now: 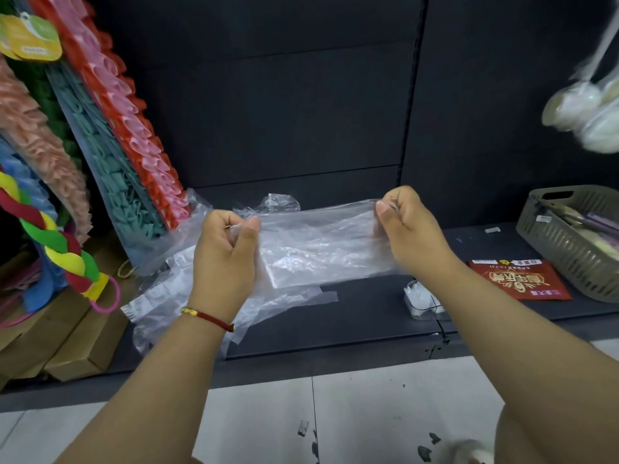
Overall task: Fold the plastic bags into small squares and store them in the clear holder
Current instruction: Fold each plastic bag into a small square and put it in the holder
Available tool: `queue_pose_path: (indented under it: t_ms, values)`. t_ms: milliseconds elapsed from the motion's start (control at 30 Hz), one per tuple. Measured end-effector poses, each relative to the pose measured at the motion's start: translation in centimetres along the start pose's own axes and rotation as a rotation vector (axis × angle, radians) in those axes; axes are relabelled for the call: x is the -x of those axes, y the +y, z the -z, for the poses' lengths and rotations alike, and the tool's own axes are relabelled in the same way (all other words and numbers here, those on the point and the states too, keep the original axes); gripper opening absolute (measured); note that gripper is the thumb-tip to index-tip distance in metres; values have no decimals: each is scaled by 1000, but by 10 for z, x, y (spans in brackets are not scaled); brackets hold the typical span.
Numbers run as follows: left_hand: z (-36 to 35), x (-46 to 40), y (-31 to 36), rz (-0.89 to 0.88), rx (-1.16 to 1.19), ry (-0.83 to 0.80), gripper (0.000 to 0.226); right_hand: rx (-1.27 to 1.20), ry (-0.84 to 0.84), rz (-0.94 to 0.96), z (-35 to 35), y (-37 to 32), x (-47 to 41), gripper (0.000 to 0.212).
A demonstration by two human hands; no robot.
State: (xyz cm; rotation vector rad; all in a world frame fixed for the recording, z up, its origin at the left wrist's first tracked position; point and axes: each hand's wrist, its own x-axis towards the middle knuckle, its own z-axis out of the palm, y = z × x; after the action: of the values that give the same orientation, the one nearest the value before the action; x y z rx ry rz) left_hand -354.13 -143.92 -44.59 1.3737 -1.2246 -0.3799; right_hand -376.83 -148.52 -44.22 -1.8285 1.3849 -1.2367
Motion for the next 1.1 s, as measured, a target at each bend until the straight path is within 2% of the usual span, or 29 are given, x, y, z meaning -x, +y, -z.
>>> queue_pose_path:
  t_ms: [67, 167, 300, 367, 433, 500, 633, 733, 867, 967, 1100]
  values:
    - [-3, 2, 4, -53, -37, 49, 21, 62, 28, 45, -1, 0, 2, 19]
    - [-2, 0, 5, -31, 22, 68, 15, 114, 60, 55, 1, 1, 1, 15]
    - [2, -7, 0, 42, 72, 92, 30, 17, 77, -3, 6, 0, -2, 15]
    - [3, -9, -3, 89, 102, 83, 33, -26, 12, -100, 7, -1, -2, 14]
    - [5, -11, -7, 140, 113, 81, 37, -23, -97, -209, 8, 1, -3, 41]
    - [7, -12, -10, 180, 129, 85, 39, -17, -196, -235, 8, 3, -3, 61]
    - [11, -16, -8, 264, 180, 125, 31, -144, -262, -130, 11, 5, 0, 76]
    - [14, -17, -8, 314, 261, 131, 30, -243, -236, -83, 12, 7, -1, 64]
    - [15, -13, -10, 201, 177, 126, 32, -323, -254, -110, 7, 7, -1, 31]
    - [16, -13, -12, 116, 131, 138, 29, -440, -383, -175, 5, 9, 1, 28]
    - [20, -12, -10, 72, 106, 134, 22, -397, -327, -135, 5, 11, 0, 25]
